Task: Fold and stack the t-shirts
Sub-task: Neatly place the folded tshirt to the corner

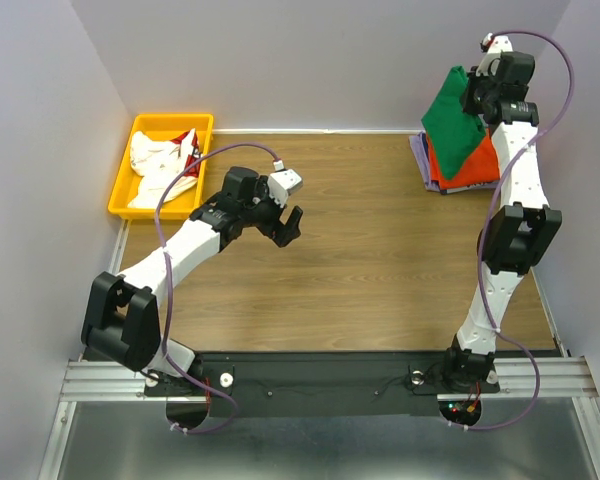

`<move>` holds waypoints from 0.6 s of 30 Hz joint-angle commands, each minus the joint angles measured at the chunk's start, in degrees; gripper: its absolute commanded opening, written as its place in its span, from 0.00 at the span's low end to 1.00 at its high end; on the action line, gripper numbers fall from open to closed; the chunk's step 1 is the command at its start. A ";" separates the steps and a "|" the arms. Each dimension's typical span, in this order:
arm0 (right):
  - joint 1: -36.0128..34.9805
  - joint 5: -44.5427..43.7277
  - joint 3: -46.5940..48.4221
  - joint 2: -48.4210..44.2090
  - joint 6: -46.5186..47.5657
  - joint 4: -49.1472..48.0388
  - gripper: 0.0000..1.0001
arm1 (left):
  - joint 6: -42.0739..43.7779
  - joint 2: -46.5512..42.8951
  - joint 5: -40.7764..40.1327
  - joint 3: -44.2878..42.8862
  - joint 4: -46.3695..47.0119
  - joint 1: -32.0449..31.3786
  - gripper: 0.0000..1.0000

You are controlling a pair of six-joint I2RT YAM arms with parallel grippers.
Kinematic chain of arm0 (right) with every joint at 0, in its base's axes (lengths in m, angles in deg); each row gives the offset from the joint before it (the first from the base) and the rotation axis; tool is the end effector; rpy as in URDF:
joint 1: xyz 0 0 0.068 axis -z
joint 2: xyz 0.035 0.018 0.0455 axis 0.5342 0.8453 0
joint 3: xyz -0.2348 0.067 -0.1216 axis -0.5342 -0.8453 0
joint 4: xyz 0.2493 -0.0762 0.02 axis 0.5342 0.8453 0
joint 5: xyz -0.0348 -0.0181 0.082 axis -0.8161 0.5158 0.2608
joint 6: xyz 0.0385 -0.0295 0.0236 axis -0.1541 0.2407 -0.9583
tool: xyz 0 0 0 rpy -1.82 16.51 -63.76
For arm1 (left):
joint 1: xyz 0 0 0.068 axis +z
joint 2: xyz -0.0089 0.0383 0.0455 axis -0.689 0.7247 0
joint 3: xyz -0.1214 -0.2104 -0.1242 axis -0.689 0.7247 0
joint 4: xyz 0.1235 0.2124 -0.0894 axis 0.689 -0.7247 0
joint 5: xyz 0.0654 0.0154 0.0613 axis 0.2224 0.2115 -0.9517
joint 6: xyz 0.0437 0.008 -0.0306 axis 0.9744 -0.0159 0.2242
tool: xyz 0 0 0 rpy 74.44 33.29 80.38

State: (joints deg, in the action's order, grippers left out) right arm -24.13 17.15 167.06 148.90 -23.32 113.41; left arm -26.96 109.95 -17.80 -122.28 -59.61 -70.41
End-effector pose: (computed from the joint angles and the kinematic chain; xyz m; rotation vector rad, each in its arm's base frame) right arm 0.4886 -0.0638 0.3980 -0.0987 1.9179 -0.0060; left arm 0.2828 -0.1603 0.2857 1.0101 1.8178 -0.5706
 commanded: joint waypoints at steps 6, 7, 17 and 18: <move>-0.25 1.93 1.95 -1.33 -5.55 -2.67 0.01 | -0.08 0.20 0.48 0.20 1.95 0.22 0.98; -0.25 1.93 1.87 -1.32 -5.82 -2.67 0.01 | 0.10 0.20 0.39 0.29 1.86 0.22 0.98; 0.89 -0.35 1.16 1.57 -5.73 -3.11 0.01 | -0.08 0.38 0.30 0.82 1.95 0.22 0.98; 1.67 -0.35 1.16 2.01 -5.47 -3.37 0.01 | -0.08 0.38 0.30 0.73 1.95 0.31 0.99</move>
State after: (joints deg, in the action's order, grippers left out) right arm -24.06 17.83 167.06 149.54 -28.63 113.27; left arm -26.94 110.61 -17.82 -122.17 -59.42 -70.41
